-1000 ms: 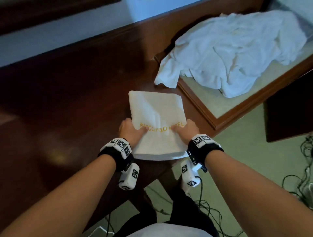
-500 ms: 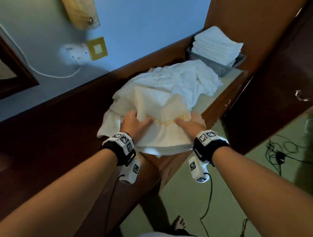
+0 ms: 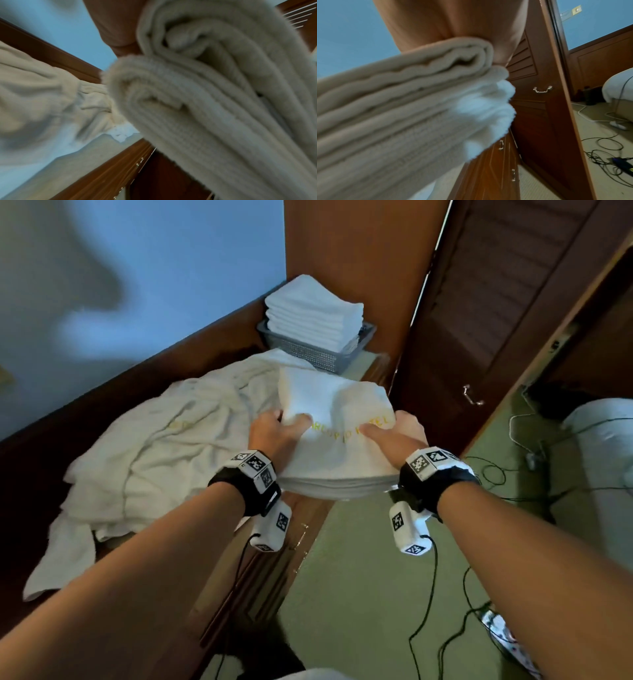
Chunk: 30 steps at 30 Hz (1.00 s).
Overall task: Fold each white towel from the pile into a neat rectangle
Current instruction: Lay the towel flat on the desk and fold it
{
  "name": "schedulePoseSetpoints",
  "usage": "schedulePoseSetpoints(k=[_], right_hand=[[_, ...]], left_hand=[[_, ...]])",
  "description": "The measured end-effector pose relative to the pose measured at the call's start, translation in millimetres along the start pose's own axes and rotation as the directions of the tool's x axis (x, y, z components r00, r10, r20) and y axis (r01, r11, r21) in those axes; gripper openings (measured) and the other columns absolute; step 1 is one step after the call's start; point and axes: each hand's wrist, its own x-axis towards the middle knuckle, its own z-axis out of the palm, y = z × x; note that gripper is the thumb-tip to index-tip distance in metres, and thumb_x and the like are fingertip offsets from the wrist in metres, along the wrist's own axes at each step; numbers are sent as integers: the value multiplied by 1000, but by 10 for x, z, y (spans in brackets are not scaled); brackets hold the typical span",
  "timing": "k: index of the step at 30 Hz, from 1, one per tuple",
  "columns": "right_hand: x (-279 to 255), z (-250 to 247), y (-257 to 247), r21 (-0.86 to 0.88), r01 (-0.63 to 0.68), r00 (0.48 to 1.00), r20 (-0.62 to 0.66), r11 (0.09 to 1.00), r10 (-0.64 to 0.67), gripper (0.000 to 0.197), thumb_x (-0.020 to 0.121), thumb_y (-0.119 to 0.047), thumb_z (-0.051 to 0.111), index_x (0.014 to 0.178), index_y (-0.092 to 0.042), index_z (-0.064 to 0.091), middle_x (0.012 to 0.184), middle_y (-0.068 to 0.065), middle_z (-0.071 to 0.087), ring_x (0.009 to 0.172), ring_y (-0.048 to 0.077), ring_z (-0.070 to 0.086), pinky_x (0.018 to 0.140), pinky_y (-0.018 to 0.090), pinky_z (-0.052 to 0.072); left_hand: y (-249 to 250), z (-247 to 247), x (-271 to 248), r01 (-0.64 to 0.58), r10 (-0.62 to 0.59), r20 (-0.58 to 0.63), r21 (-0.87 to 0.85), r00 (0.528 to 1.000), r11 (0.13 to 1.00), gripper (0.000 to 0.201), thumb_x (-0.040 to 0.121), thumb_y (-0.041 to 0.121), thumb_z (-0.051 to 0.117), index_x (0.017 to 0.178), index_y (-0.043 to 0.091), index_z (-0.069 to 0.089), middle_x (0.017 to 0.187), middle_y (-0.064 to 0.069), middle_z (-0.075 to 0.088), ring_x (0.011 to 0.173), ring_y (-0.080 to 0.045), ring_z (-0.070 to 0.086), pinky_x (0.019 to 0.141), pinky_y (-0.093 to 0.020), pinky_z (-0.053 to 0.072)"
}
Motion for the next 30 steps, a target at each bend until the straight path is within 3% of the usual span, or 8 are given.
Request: schedulePoseSetpoints(k=[4, 10, 12, 16, 20, 23, 28, 30], right_hand=[[525, -325, 169, 0, -42, 997, -70, 999, 42, 45, 79, -46, 75, 107, -13, 63, 105, 4, 68, 93, 25, 65, 73, 29, 44], [1527, -624, 250, -17, -63, 988, -143, 998, 60, 45, 80, -47, 74, 106, -13, 62, 105, 4, 68, 92, 24, 63, 78, 31, 48], [1934, -653, 215, -33, -61, 987, -152, 998, 55, 46, 79, -47, 74, 106, -13, 61, 107, 6, 69, 97, 26, 65, 83, 35, 52], [2737, -685, -5, -91, -36, 991, -132, 995, 24, 42, 80, -47, 72, 103, -14, 59, 104, 6, 67, 96, 27, 65, 77, 32, 48], [3431, -683, -268, -159, 28, 995, -95, 987, -44, 43, 81, -49, 70, 104, -15, 57, 106, 7, 67, 97, 29, 65, 81, 37, 52], [3929, -639, -477, -221, 100, 993, -46, 970, -112, 46, 84, -50, 68, 110, -14, 56, 111, 11, 65, 101, 31, 63, 83, 36, 50], [4810, -391, -764, -364, 238, 971, 70, 901, -229, 47, 87, -54, 63, 110, -15, 51, 112, 16, 59, 105, 35, 59, 82, 35, 45], [5198, -298, -930, -407, 313, 949, 102, 858, -298, 43, 90, -50, 63, 108, -13, 50, 106, 16, 58, 104, 36, 56, 79, 35, 40]], left_hand=[[203, 577, 496, -66, 67, 42, -16, 997, 998, 65, 65, 61, 66, 70, -3, 55, 60, -3, 41, 59, -19, 39, 55, -35, 36], [462, 1317, 1370, -75, 85, 107, -93, 991, 993, 47, 76, 47, 75, 70, 2, 64, 58, 0, 52, 58, -18, 48, 54, -29, 40], [538, 1515, 1712, -75, 85, 110, -100, 990, 992, 39, 81, 40, 76, 67, 6, 64, 56, 3, 52, 57, -16, 47, 50, -21, 37], [699, 1770, 2398, -46, 57, 111, -98, 992, 994, 37, 73, 50, 70, 71, 14, 66, 67, 4, 65, 68, -19, 63, 59, -29, 46], [834, 1885, 2966, -58, 63, 50, -99, 997, 993, 46, 70, 55, 65, 84, 11, 72, 78, -1, 71, 76, -22, 68, 68, -34, 55], [899, 1932, 3365, -50, 48, -15, -113, 999, 992, 40, 79, 47, 73, 88, 7, 71, 79, -3, 70, 77, -25, 68, 67, -34, 54], [931, 2024, 3957, -15, -2, -136, -125, 991, 992, 37, 86, 39, 73, 81, 3, 64, 72, -4, 63, 67, -20, 57, 56, -30, 42], [921, 2073, 4237, -11, -10, -169, -123, 986, 992, 42, 87, 38, 72, 79, -1, 61, 71, -11, 61, 68, -27, 56, 59, -34, 44]])
